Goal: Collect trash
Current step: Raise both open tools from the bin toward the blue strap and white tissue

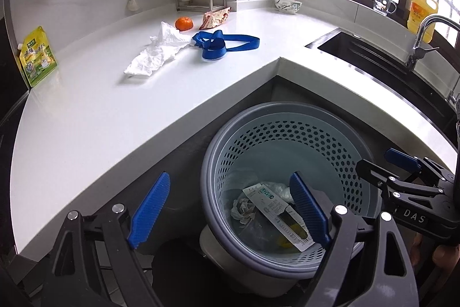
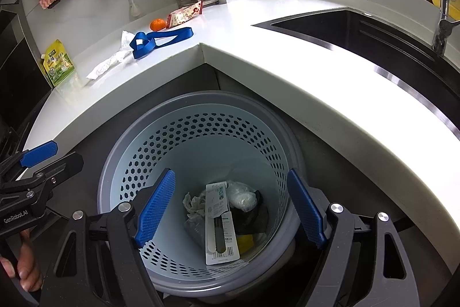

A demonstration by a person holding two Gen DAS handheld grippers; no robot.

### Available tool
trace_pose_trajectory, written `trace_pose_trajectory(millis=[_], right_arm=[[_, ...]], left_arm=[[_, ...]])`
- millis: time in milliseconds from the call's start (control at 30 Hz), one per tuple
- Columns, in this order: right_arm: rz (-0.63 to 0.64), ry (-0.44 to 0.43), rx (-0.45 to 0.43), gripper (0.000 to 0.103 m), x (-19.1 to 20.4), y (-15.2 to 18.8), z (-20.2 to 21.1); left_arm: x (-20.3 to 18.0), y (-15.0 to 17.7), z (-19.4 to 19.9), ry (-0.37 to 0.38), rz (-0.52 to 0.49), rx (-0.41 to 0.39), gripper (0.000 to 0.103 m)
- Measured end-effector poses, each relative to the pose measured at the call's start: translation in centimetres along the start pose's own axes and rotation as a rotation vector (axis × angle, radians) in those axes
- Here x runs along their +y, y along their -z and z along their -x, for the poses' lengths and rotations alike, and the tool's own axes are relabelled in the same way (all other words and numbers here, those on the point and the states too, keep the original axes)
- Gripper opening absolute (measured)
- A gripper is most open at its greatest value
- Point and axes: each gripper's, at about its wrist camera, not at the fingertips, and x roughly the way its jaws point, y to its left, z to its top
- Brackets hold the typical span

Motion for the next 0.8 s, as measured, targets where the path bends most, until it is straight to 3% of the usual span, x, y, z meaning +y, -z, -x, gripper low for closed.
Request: trace_pose_trajectory(millis=[300, 533, 800], right_arm=[[0.005, 0.015, -0.057, 0.082, -0.1, -1.0, 1.5], [0.047, 0.010, -0.134, 0.085, 0.9, -2.3, 3.0], [0.093, 0.009, -0.131, 0.086, 1.8, -3.5, 2.3]], left_arm=[[0.1, -1.5, 1.8, -0.004, -0.012, -0.063, 0.091], [0.5, -2.2, 2.2, 0.004, 0.001, -0.067, 0.093], [1.8, -4.1, 2.6, 0.005, 0.029, -0.081, 0.094]])
